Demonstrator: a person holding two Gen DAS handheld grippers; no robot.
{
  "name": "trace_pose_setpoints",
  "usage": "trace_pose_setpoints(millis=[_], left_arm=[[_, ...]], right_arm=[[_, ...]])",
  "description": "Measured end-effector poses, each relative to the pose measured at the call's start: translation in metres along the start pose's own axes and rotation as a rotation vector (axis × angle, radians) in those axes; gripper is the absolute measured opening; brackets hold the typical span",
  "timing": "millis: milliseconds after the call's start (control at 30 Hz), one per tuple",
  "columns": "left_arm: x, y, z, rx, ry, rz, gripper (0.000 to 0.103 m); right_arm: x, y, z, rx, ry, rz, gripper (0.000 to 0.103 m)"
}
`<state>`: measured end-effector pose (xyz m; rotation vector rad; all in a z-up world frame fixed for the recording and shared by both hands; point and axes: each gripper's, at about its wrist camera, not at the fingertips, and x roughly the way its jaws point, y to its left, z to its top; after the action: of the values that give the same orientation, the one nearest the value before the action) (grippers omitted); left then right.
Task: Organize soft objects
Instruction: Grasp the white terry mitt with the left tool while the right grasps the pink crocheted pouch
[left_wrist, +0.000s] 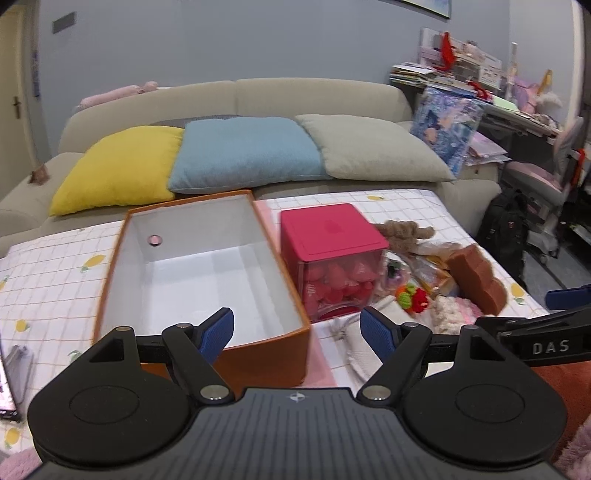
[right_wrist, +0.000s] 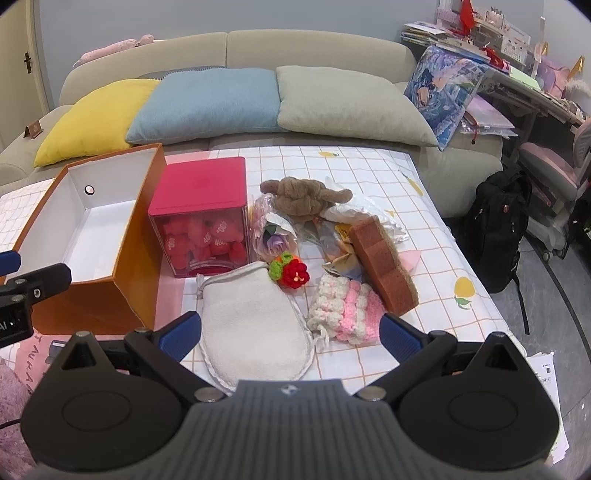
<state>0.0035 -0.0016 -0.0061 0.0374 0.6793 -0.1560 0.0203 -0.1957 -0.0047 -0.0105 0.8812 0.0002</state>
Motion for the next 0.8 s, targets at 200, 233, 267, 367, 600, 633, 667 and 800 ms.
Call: trace_pose_setpoints(millis=[200,233,267,367,600,633,667,800], left_arm=[[0.017,-0.012,0.007,0.036,0.045,-0.132,0.091],[0.021,-0.015,0.009,0.039,0.058,-0.159,0.091],[0.027,-0.018,0.010,0.038,0.075,-0.190,0.091],[0.048,-0.030,0.013,0.010,0.141,-0.260,0.091],[0.111,-0.059,0.007,-0.044,0.309,-0.278,0.091],[0.121,-0.059,0.006,-0.065,0.334,-0.270,0.091],[0.130,-0.059,0.003,-0.086,0.352,-0.257,0.091],[0.159,-0.059,-0.005,-0.166,0.393,-0.214,0.093]], right_arm=[[0.015,-0.029,-0.005,0.066,0.029,0.000,0.100],[0.017,-0.034,-0.005,0.076,0.035,0.000,0.099],[0.021,-0.039,-0.006,0.088,0.045,0.002,0.097],[0.036,-0.054,-0.008,0.135,0.093,0.016,0.083],[0.068,-0.076,-0.013,0.205,0.173,0.035,0.077],[0.071,-0.077,-0.012,0.205,0.177,0.037,0.077],[0.077,-0.078,-0.012,0.203,0.184,0.039,0.077],[0.100,-0.084,-0.010,0.223,0.197,0.045,0.079]])
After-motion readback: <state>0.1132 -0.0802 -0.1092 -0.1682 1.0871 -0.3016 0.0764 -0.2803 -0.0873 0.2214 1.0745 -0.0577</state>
